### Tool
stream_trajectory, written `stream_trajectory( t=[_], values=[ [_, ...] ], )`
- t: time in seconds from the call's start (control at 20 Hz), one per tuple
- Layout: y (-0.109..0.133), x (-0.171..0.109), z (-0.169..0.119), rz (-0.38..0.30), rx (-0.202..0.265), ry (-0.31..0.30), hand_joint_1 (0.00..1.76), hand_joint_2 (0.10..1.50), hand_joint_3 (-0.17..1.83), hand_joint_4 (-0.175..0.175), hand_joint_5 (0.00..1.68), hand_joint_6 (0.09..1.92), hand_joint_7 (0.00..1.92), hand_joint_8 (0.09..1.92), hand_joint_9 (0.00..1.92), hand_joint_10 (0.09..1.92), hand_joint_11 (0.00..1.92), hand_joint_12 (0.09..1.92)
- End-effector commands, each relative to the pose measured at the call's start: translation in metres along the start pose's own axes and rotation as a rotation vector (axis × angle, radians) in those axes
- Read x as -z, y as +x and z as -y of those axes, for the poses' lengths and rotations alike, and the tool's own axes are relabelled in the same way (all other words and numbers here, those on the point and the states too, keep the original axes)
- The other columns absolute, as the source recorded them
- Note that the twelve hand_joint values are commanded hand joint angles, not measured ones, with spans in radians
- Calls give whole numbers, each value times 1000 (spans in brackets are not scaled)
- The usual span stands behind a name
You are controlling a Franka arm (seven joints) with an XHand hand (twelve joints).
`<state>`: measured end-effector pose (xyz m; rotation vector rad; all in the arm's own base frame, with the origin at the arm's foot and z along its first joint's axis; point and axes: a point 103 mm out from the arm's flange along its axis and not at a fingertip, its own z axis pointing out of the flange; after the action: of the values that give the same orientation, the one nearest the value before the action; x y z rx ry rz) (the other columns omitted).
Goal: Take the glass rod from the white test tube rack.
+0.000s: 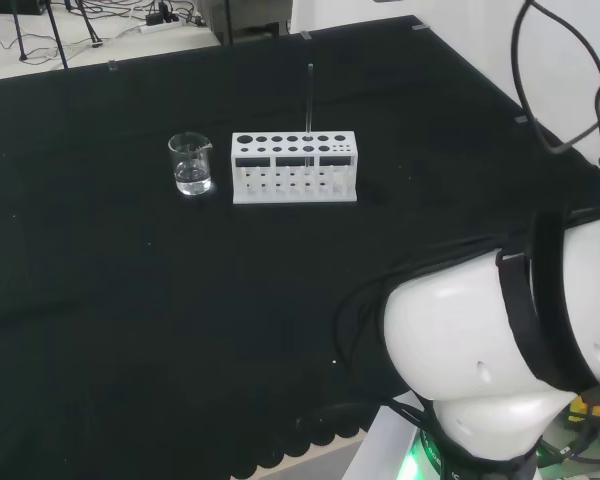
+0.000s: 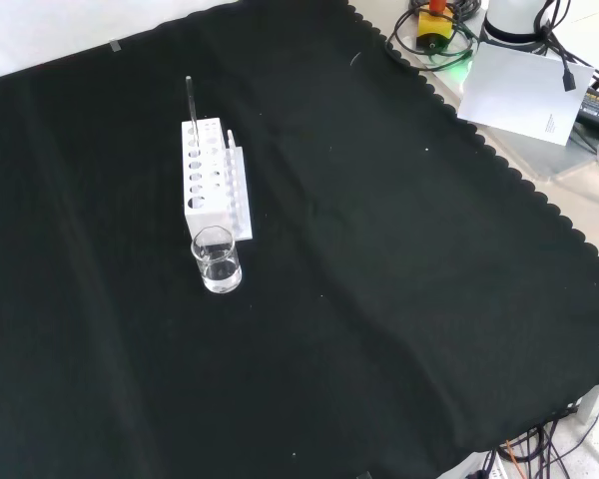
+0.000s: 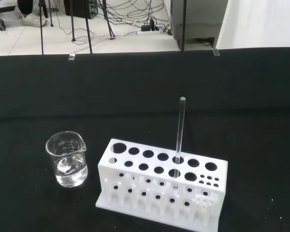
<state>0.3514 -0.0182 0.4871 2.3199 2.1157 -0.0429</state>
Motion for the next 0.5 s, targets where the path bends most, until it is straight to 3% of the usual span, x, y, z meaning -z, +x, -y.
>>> stream_trajectory(
  t=[0.05,0.5],
  values=[
    [-21,-5,-64,-26,-17,-13,620,1223,-175,-127,181,87,114,849,267,886,47,1456],
    [-28,-35,-126,-28,25,-4,606,1247,-175,-111,251,87,245,893,393,895,107,1442]
  ],
)
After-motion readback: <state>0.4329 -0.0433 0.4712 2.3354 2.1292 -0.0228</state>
